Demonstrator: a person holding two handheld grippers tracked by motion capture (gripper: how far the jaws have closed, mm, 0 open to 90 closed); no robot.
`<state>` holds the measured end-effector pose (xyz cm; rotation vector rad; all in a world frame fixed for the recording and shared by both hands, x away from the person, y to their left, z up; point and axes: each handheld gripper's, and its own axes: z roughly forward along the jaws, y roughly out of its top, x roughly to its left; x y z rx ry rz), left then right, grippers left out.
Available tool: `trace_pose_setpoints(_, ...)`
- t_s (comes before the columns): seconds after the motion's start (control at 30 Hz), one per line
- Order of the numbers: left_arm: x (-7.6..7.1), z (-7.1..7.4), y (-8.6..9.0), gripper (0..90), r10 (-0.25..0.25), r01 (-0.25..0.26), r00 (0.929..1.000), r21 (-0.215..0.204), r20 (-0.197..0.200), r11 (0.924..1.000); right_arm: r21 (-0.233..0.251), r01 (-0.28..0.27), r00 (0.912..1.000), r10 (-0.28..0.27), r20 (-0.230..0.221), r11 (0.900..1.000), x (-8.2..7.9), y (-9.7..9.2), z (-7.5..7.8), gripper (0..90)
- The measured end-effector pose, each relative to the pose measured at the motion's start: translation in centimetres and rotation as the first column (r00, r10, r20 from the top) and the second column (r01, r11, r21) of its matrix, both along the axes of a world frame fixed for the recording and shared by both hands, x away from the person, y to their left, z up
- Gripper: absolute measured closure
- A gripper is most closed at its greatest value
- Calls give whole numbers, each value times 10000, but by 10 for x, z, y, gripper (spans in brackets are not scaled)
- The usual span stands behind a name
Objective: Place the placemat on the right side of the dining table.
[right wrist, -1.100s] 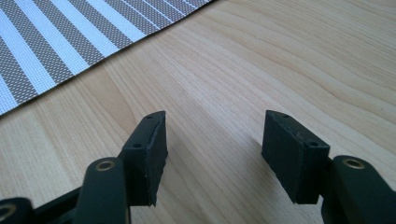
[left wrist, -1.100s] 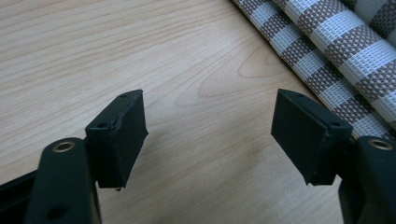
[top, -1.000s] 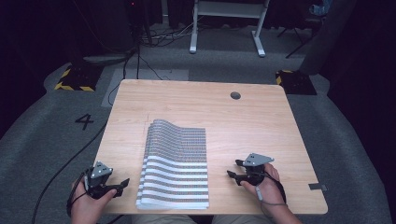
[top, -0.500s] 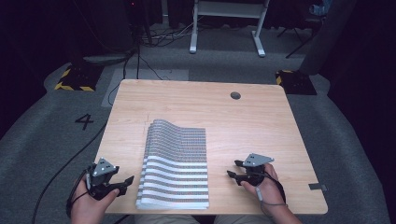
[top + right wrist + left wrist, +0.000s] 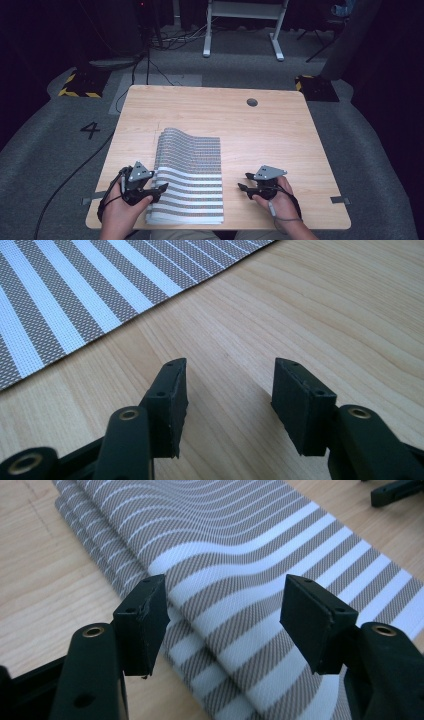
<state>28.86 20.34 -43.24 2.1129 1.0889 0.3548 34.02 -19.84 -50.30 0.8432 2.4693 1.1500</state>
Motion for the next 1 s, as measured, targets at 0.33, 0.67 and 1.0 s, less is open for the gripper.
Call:
trace_pose_setpoints(0.33,14,-13,-5,355,301,-301,9989,14,-371,9995,-17,63,10000,-63,30,10000,-1,1,0,483)
trace_pose_setpoints(0.67,15,-23,-5,309,423,-429,9956,-51,-833,9991,-51,-70,10000,70,-1,10000,-3,9,1,486)
trace_pose_setpoints(1.0,6,-18,2,300,443,-455,9970,-170,-638,9988,218,-1302,9908,1309,-334,9912,-17,31,14,545)
